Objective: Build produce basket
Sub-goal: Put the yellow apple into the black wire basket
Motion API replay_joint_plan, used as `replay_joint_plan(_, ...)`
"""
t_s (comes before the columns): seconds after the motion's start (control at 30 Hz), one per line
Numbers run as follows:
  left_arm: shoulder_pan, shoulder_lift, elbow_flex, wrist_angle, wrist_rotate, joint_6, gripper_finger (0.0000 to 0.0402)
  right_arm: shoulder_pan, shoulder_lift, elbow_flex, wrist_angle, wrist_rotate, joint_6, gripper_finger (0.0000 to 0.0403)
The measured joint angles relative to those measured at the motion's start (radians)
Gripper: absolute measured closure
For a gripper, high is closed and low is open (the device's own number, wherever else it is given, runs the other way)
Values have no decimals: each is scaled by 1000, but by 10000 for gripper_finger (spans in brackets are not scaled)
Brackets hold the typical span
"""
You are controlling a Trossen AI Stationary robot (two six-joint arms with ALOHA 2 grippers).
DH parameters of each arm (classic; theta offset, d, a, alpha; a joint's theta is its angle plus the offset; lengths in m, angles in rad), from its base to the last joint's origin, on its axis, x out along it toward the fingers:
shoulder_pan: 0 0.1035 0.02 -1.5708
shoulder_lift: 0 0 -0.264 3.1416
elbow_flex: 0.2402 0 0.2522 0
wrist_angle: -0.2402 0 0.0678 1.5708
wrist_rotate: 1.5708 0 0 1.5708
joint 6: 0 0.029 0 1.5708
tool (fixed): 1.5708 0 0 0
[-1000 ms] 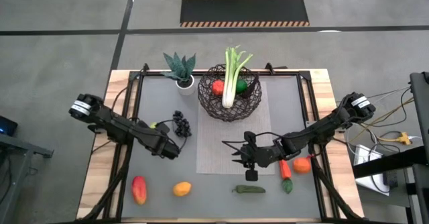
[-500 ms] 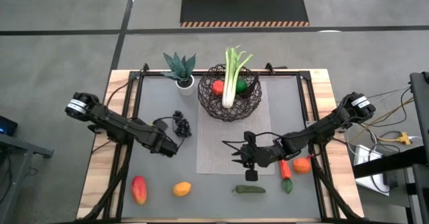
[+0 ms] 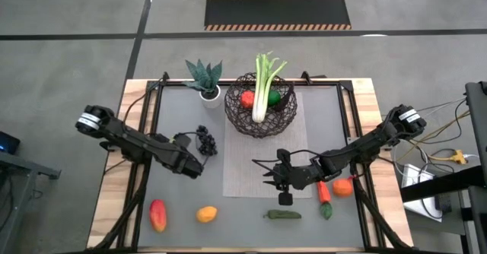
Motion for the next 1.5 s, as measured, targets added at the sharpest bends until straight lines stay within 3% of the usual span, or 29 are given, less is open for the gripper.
replay_joint_plan(0.27,0,28,-46,51,0,-27,78,0,0,0,0,0,1,315)
replay_joint_plan(0.6,-10,38,-20,66,-11,-28,166,0,0,0,6,0,2,321)
replay_joint_plan(0.73,-58,38,52,63,-87,-20,171,0,0,-1,22,0,62,310)
replay_joint_plan(0.9,-158,38,171,67,-277,47,172,-7,0,-2,74,0,78,265)
replay_joint_plan(1.07,-272,37,260,183,-474,228,163,-18,29,-2,267,18,-29,188)
replay_joint_plan(1.2,-353,37,266,468,-598,535,160,-18,93,-2,485,45,-172,127)
replay_joint_plan(1.37,-395,40,222,905,-612,943,158,-19,181,14,662,44,-286,71)
replay_joint_plan(1.5,-397,43,161,1194,-599,1173,158,-19,230,49,687,12,-309,50)
